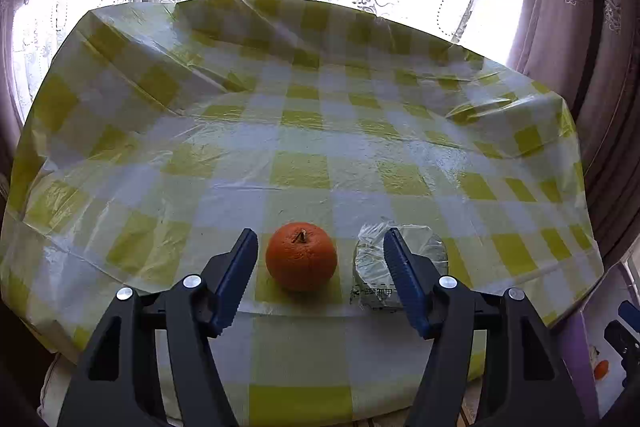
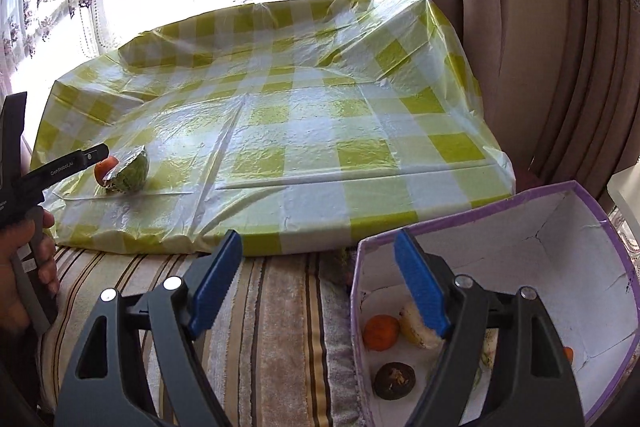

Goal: Organize fruits
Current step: 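Grasp the last tangerine with the left tool while the right tool grasps the wrapped cabbage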

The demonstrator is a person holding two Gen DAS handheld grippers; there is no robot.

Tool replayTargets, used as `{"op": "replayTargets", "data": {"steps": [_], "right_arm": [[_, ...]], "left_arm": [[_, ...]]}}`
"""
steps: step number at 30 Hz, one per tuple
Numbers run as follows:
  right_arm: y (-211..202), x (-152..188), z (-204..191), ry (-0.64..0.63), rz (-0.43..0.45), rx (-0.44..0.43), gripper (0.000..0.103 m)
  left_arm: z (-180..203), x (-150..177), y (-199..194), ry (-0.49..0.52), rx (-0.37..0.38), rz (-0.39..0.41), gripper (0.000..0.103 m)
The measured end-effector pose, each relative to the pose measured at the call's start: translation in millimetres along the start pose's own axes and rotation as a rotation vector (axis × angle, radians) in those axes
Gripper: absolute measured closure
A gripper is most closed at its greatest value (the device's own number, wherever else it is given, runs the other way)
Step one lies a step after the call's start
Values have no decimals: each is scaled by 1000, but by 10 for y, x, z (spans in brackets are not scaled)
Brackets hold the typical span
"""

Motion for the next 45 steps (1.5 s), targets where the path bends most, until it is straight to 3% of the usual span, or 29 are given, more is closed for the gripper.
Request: {"op": "replayTargets", "data": {"steps": [8,15,19,32,45], "right_arm": [[119,46,-458,-64,-9,-64,24],[237,2,-862,-120,-16,-119,24],[296,-80,-1094,-141,-13,-155,23],[607,-144,-1770,-199,-47,-230,23],[888,-224,-2188,-190,-96,-260,23]], "left_arm": [[-151,124,260,-53,6,-107,51],[-211,129,332,-92,59,-123,49],[-196,138,322,-106,111,-121,58],[-323,179,231,-138,91,-110,59],[-620,182,22,-201,12,-42,60]]}}
Point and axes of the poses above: each gripper's, at about its wrist camera, not at the fingertips, and y roughly the way its jaws point, z to its right, x to its underside, the point moved 8 cm from there along y, roughly the way its jaws point, and after that the axes turned 2 degrees about y, right-handed, at the moved point
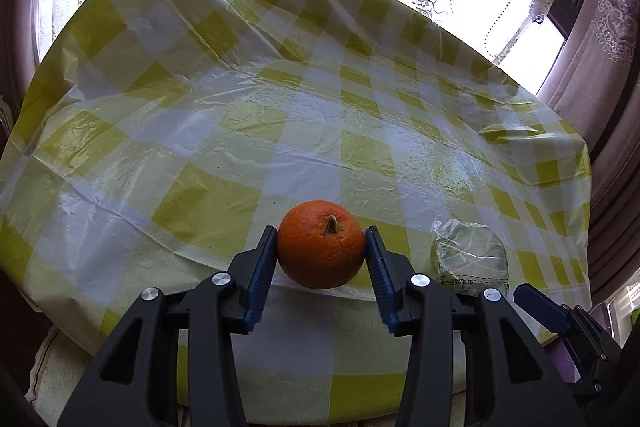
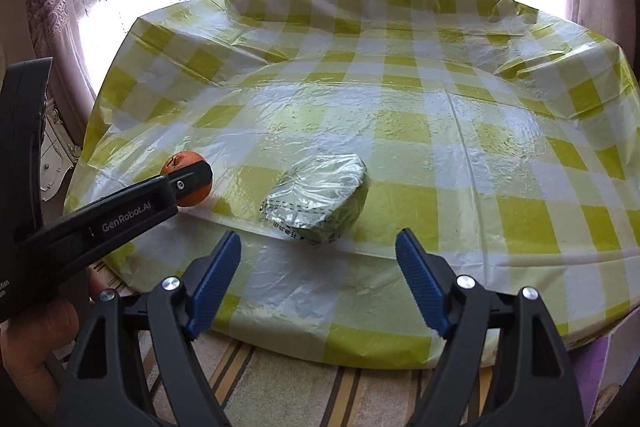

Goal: Organize fruits
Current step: 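Grasp the last tangerine with the left tool while the right tool grasps the wrapped cabbage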

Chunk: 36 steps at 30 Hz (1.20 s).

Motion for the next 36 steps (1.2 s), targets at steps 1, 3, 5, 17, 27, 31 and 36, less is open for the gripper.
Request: {"op": "replayTargets", "data": {"steps": [1,3,5,17,27,31,36], "right_arm": [[31,-16,-18,5,-6,-3,23],[92,-55,-57,12,-13,-2,23],[148,-92,-93,9,-17,11,23],[414,-210,-91,-6,-32,101,24],[446,-222,-50,-36,-36,114,40],[382,-173,-43,-38,-29,109,41],[293,-106,13,-16,-33,100,41]], "left_arm": [[-22,0,-5,-7,-2,1,60],[-39,-1,-2,-13,-3,1,60],[-45,4,-6,-16,-2,1,60],[-144,-14,-9,-50,-16,11,60],[-114,4,18,-24,-26,8,60],[-78,3,3,-4,-30,18,60],[-61,8,-6,7,-35,21,60]]}}
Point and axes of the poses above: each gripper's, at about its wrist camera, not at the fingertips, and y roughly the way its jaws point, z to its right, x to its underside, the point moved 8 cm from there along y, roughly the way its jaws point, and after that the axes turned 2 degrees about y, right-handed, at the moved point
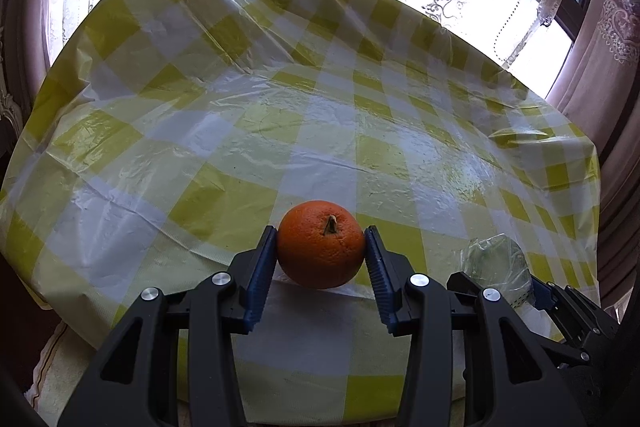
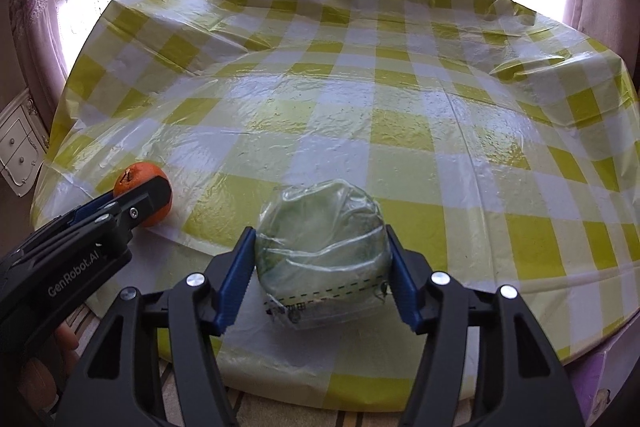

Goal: Organize fruits
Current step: 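Grasp the last tangerine with the left tool while the right tool grasps the wrapped cabbage, then lift and carry the tangerine and wrapped cabbage over the white box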

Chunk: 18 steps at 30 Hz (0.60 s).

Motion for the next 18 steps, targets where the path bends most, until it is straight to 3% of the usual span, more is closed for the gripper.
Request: {"op": "replayTargets", "data": {"steps": [18], "right_arm": [[-415,317,384,74,0,-9,41]], "left_arm": [[136,8,-82,58,-3,11,60]]}}
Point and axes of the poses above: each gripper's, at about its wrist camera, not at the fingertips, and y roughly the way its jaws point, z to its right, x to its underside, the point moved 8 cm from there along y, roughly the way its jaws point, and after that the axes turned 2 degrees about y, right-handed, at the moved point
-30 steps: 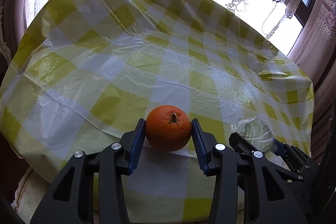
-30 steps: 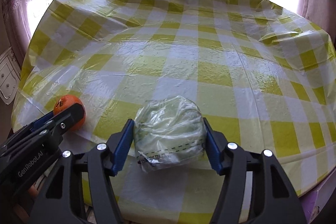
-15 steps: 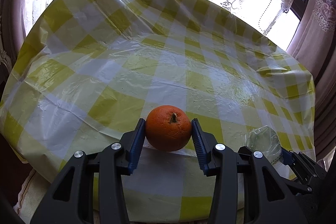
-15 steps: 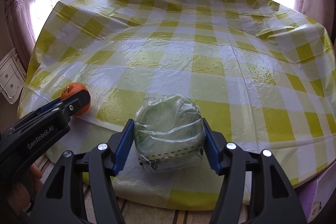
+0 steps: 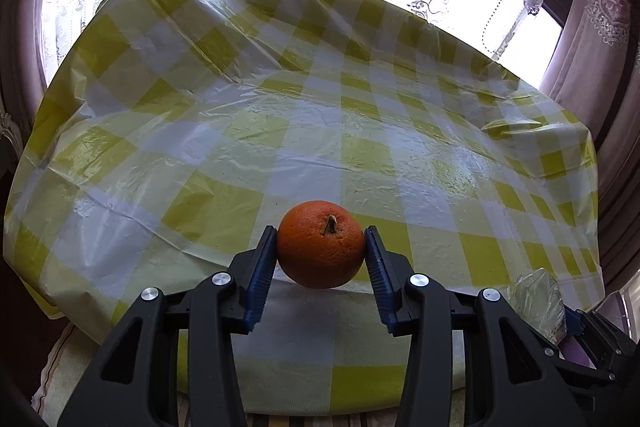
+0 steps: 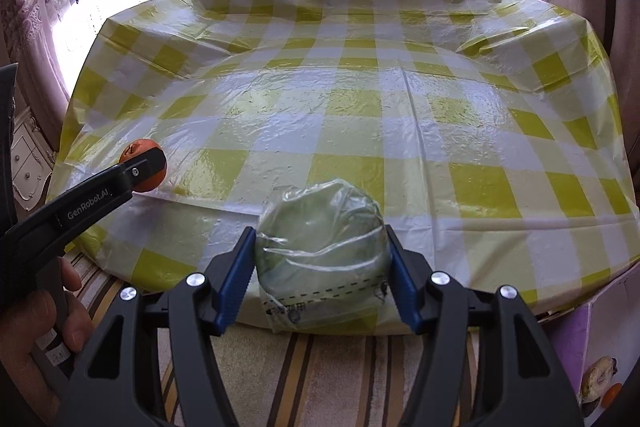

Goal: Organize fruits
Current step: 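Lift and carry the tangerine and wrapped cabbage over the white box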

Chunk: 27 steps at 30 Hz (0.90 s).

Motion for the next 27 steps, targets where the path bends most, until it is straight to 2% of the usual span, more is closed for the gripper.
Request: {"op": "replayTargets", "data": {"steps": [12,27], "right_arm": [[-276,106,282,52,26,-2,41],[-739,240,994,179,72,38,41]], "left_arm": [[299,63,-98,53,42,-6,61],[1152,278,-198,213,149,-16,61]]}}
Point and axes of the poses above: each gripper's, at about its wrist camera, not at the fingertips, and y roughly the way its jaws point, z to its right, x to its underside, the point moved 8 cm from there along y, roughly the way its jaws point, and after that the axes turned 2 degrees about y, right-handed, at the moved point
